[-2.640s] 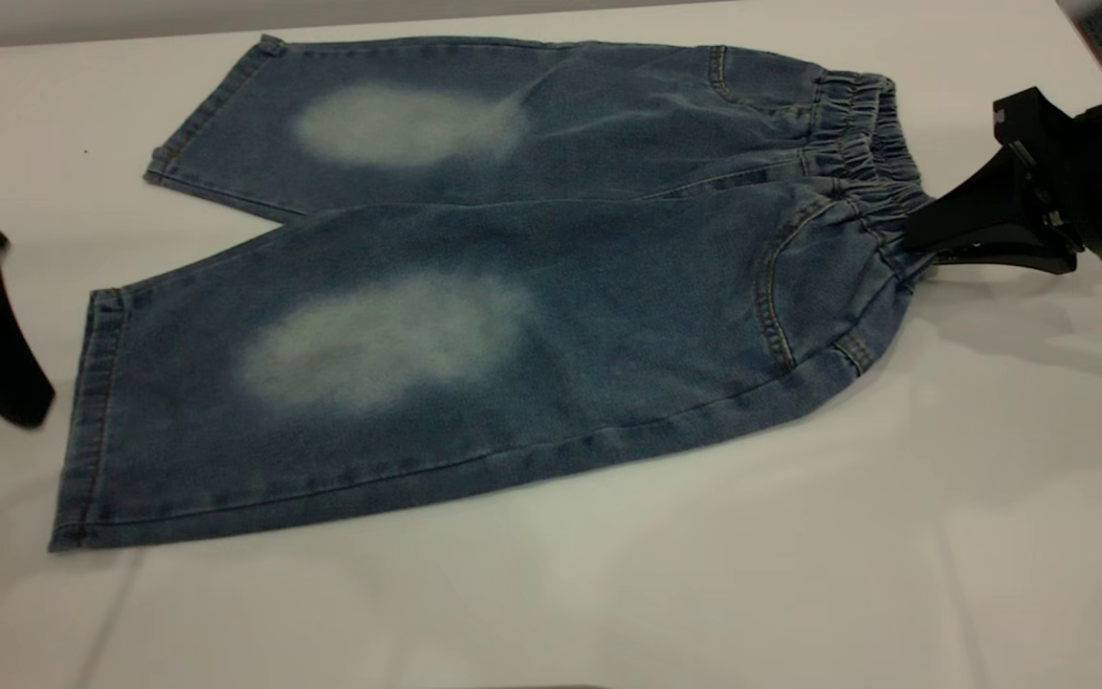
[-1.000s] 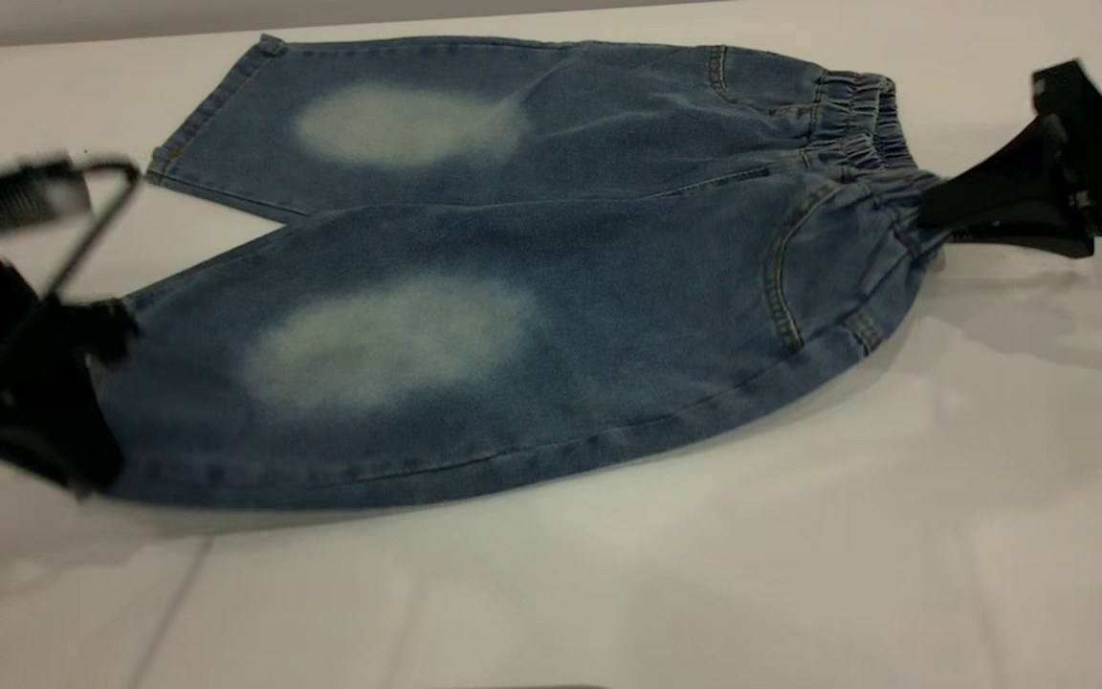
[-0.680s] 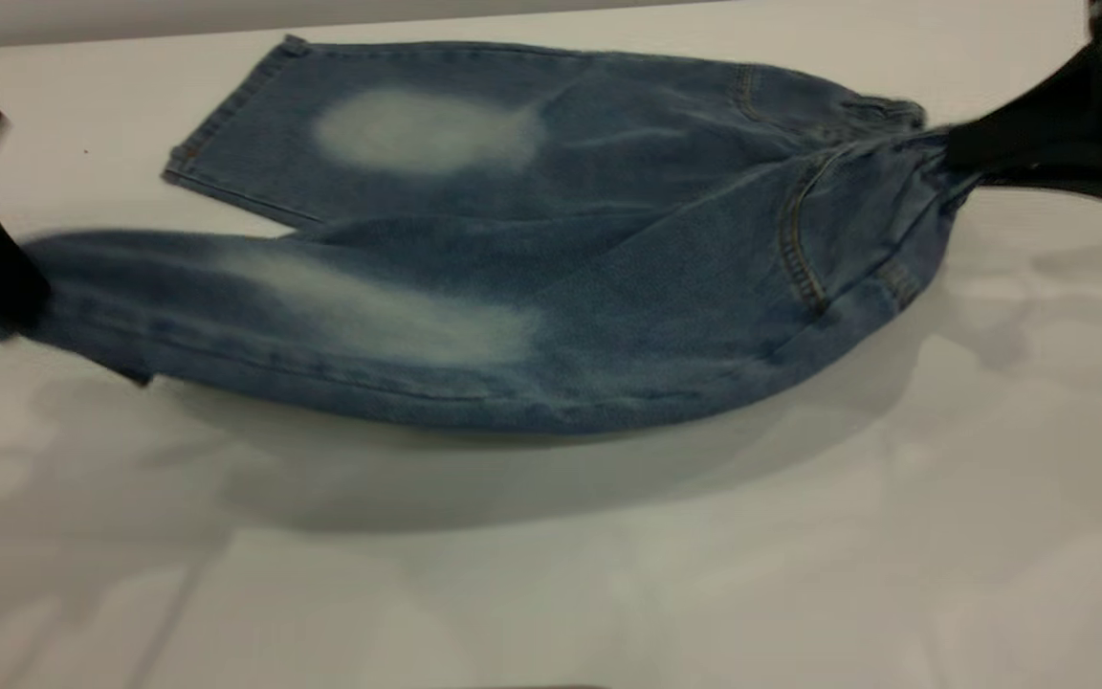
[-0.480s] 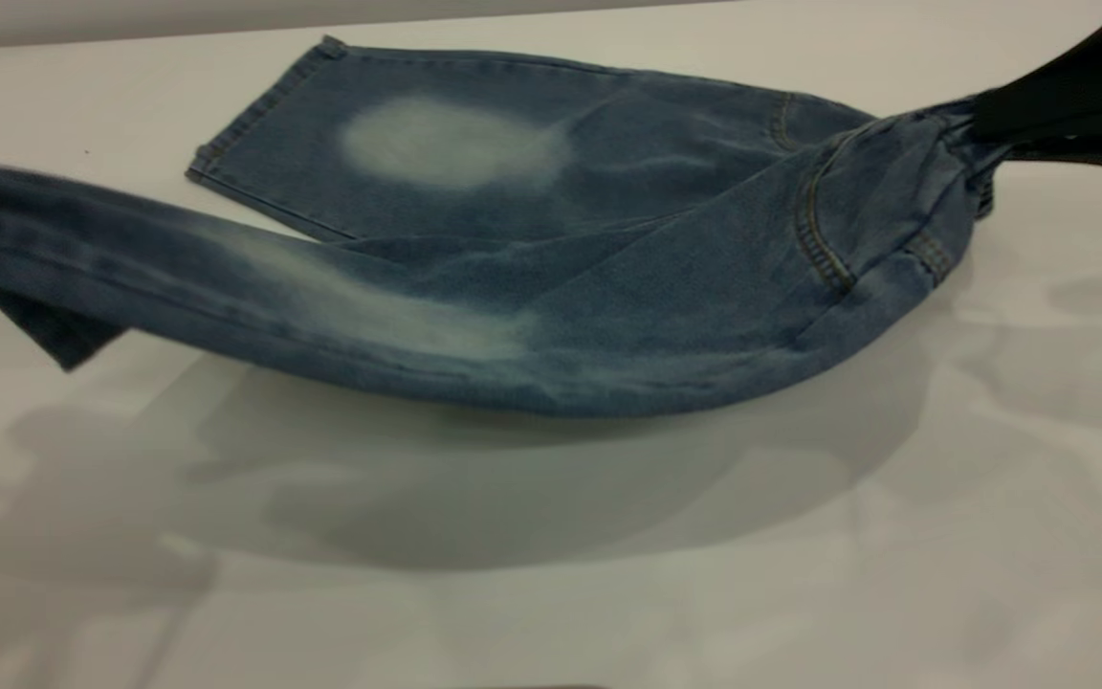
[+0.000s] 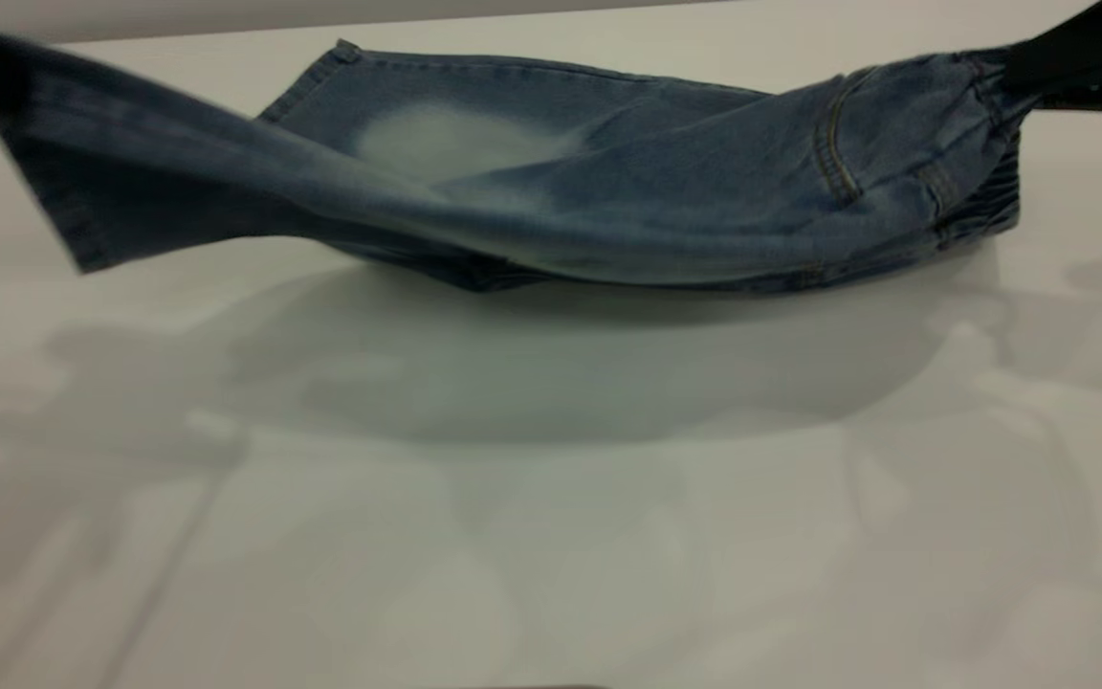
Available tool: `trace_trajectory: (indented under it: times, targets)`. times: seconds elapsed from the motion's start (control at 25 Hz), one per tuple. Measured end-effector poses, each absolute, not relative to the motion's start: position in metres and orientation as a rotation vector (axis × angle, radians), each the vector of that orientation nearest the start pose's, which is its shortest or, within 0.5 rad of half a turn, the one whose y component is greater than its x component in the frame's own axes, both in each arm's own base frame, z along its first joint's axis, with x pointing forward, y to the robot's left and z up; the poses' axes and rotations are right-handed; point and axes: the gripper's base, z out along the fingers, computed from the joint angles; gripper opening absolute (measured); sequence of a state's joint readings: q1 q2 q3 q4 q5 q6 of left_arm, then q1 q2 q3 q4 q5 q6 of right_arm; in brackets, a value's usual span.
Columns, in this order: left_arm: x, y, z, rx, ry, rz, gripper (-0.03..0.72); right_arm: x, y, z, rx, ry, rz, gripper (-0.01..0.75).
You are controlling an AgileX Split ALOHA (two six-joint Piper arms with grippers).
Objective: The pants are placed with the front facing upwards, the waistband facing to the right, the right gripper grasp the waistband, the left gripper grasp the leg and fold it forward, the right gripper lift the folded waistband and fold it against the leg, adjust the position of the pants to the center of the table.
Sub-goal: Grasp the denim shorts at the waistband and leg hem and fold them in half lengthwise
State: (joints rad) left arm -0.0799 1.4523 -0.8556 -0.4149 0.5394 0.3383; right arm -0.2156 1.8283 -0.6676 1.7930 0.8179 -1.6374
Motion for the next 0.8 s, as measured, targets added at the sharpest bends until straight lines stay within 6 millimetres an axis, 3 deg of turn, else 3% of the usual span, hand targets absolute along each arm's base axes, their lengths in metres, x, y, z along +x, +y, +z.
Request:
trace_trajectory:
  times: [0.24,0.56,0.8]
  targets:
    - [0.341,-0.046,0.207,0.186,2.618,-0.302,0.048,0.32,-0.005,0.121,0.232,2.292,0.954,0.034]
    - [0.417,-0.055,0.203,0.294,2.575,-0.305,0.048,0.361,-0.016,0.105,0.235,2.283,0.914,0.034]
    - [0.461,-0.067,0.192,0.391,2.514,-0.284,0.048,0.389,-0.021,0.095,0.197,2.249,0.923,0.034]
